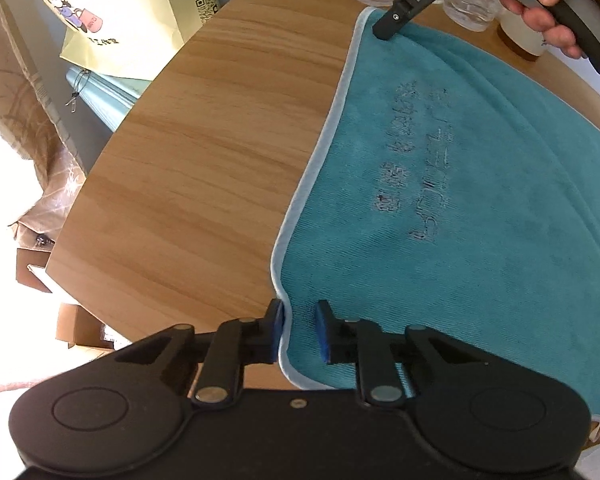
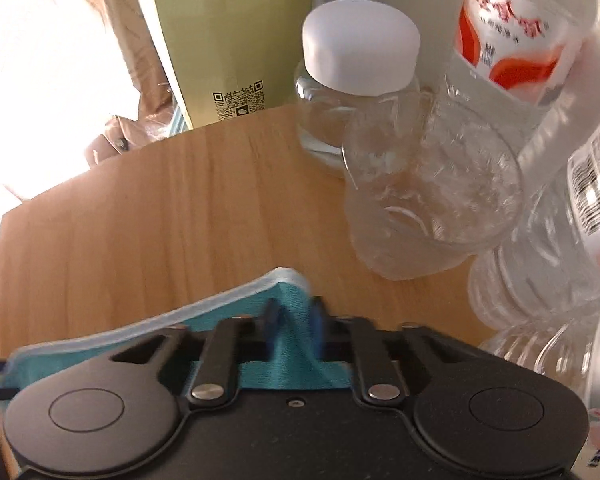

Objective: Fold towel
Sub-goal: 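Grasp a towel corner with the right tool while the left tool grasps the piped edge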

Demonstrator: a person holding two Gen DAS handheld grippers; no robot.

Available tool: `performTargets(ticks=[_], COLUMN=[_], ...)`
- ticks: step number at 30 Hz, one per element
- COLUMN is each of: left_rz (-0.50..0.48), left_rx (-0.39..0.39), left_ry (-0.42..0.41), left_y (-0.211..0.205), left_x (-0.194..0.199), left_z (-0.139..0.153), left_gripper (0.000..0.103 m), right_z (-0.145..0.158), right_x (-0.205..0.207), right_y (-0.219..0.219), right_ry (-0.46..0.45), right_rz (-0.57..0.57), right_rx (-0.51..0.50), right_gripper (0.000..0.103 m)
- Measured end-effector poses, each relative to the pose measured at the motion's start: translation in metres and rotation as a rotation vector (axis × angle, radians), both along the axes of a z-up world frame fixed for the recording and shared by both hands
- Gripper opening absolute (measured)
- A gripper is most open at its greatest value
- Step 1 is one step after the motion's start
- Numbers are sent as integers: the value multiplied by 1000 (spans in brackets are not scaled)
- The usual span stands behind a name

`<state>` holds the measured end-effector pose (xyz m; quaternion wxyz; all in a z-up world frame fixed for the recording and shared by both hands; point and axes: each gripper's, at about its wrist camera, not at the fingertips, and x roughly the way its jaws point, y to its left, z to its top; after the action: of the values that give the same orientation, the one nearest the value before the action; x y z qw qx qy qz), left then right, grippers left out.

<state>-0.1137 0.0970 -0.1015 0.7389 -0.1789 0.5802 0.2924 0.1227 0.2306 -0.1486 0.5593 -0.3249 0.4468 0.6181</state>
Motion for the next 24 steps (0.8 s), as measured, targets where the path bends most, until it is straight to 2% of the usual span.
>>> performTargets(ticks=[3,7,14,17,24], left_rz=[-1,-21,20,74,87], left_rx=[12,86,161,156,203], left_ry=[3,13,28,5,-35], left_y=[1,3,23,35,28], left_x=[0,2,-7,-17,-22], left_z=[-1,-1,6,16,40], left_gripper=[8,6,6,5,3], right_z=[7,22,51,65,86], right_x=[-1,3,-3,-4,10], right_y=[-2,-1,9,1,-44], right_ry=[9,21,-7,-21,-25], right_rz=[-3,-26,-26,-25,-80], right_rx=[30,76,144,175,232], right_gripper=[10,9,9,9,9])
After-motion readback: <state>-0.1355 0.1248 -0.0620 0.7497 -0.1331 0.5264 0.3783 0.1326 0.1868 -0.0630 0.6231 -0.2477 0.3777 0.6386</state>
